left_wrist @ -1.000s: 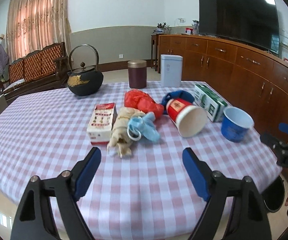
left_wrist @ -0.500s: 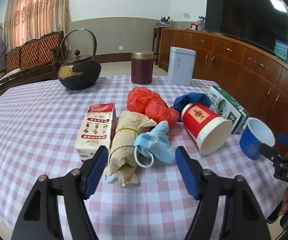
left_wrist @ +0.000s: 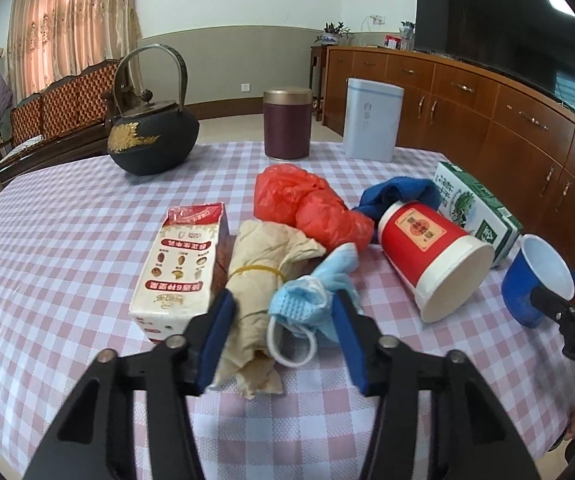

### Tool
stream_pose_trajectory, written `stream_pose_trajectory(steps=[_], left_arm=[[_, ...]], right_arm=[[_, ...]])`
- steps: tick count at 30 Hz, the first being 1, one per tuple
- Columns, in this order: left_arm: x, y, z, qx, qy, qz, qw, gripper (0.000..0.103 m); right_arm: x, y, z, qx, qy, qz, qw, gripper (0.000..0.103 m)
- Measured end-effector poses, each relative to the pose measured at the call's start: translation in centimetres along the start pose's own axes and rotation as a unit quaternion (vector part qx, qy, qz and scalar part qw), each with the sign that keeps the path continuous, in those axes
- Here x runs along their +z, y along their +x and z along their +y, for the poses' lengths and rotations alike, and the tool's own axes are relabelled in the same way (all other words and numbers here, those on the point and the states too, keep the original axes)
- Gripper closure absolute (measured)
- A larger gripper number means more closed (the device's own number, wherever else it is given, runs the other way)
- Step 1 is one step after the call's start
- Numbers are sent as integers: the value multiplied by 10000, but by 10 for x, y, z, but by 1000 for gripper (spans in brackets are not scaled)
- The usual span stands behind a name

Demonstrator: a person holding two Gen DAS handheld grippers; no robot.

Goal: Collect trash
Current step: 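Grasp the blue mask with the left tool while the right tool grasps the white bowl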

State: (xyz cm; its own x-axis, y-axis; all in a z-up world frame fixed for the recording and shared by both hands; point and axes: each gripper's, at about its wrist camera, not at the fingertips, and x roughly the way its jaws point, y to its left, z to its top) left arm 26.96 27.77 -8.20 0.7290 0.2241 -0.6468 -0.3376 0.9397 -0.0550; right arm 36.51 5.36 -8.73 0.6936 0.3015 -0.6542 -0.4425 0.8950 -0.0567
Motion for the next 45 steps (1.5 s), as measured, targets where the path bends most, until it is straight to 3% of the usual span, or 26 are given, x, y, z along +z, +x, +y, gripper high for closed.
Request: stream_pose_trajectory(steps=[1, 4, 20, 21, 22, 24, 27, 29, 32, 35, 36, 37, 43, 45], left_arm=[[0, 0, 1, -3, -10, -10, 10000, 60], [0, -1, 3, -50, -63, -32, 10000, 67], [-1, -31, 4, -132, 22, -236, 9996, 72], [-2, -29, 4, -200, 19, -175, 9996, 75], [-4, -27, 4, -232, 28, -105, 9997, 88], [-8, -28, 3, -266, 38, -61, 9996, 94], [-15, -33, 2, -254, 70, -59, 9996, 94], [-19, -36, 3, -226, 49, -107, 9997, 93], [-23, -34, -3, -250, 167, -21, 9995, 81], [-28, -38, -9, -248, 258, -33, 9994, 57], [-31, -40, -10, -243, 255, -57, 9994, 43], [-32, -40, -11, -226, 248, -68, 9994, 38], [-33, -16, -16, -284, 331, 323, 9985, 40], [-33, -12, -18, -319, 321, 395, 9982, 52]], right_arm=[[0, 0, 0, 30, 5, 11, 10000, 24], [0, -1, 0, 36, -27, -2, 10000, 25], [-11, -23, 0, 15, -75, -106, 9999, 25], [-11, -23, 0, 35, -63, -94, 9999, 25], [-12, -23, 0, 56, -59, -86, 9999, 25], [-13, -23, 1, 101, -66, -60, 9999, 25], [-14, -25, 2, 100, -75, -62, 9999, 25], [-14, -26, 2, 122, -85, -80, 9999, 24], [-15, -25, 1, 84, -60, -59, 9999, 24], [-16, -26, 1, 85, -61, -46, 9999, 24], [-16, -26, 2, 65, -80, -46, 9999, 24], [-16, -26, 2, 68, -79, -42, 9999, 24], [-17, -22, 0, 56, -78, 38, 9999, 24], [-15, -19, 0, -6, -96, 62, 9999, 24]])
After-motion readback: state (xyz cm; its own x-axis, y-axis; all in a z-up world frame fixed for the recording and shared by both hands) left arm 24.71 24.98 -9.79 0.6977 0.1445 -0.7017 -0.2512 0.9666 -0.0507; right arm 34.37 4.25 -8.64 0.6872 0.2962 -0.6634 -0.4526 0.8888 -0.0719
